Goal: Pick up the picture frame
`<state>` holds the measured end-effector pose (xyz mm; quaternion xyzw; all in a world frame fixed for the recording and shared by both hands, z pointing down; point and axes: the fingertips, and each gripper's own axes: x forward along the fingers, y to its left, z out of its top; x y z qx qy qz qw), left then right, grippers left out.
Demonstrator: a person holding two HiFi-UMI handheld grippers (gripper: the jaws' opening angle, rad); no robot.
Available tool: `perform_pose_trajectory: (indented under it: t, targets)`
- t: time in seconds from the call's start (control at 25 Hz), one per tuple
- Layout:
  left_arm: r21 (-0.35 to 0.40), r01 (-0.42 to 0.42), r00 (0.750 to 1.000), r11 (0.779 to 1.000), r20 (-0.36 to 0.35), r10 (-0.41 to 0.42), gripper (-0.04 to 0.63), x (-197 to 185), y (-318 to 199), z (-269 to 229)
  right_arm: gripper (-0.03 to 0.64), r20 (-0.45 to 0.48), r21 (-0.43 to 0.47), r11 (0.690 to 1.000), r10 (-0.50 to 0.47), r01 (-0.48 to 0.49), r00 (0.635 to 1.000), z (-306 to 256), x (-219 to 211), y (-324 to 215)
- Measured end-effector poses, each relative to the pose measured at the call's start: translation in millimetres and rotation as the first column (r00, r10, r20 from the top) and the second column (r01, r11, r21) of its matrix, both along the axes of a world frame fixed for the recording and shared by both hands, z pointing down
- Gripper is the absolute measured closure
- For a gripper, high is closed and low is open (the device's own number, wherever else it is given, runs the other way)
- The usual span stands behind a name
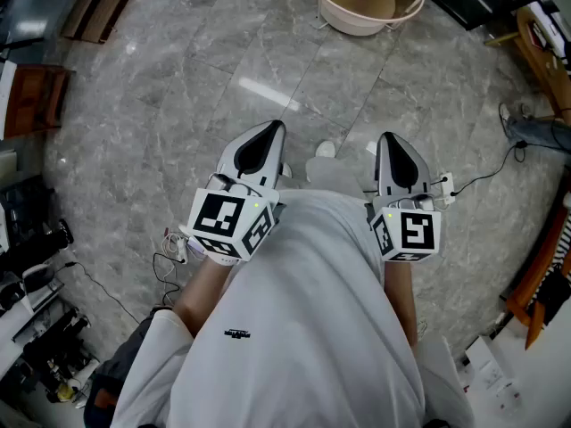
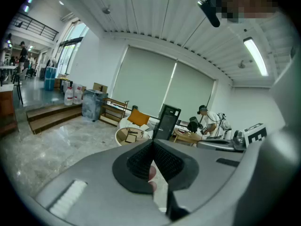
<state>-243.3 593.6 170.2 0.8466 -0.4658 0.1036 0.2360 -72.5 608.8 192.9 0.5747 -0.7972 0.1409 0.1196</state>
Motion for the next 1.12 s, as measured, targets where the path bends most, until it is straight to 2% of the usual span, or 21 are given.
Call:
perform_pose_trajectory:
  t: [0.24, 0.56, 0.76, 0.96, 1.12]
  targets:
    - [0.032, -0.003, 1.000, 0.999, 0.029, 0.002, 0.603, 48, -26, -1, 0.611, 0.023, 0.030, 0.999, -0.025, 0.024, 0.999, 4, 39, -38]
    - [-0.011, -0.046, 0.998, 0.999, 0.047, 0.046, 0.603, 92, -58, 12, 0.611, 0.096, 0.082, 0.997, -0.010, 0.002, 0.995, -9, 72, -67]
    - [-0.005, -0.078, 0.994, 0.997, 0.076, 0.078, 0.603, 131, -73, 12, 0.611, 0.123, 0.035, 0.999, 0.032, -0.037, 0.992, 14, 113, -75]
    - [-0.038, -0.111, 0.987, 0.993, 0.108, 0.115, 0.603, 159, -81, 27, 0.611, 0.143, 0.021, 0.996, 0.085, -0.089, 0.986, 30, 150, -82]
    - [-0.030, -0.145, 0.979, 0.989, 0.142, 0.148, 0.603, 179, -90, 24, 0.611, 0.164, 0.008, 0.992, 0.122, -0.125, 0.979, 38, 178, -89]
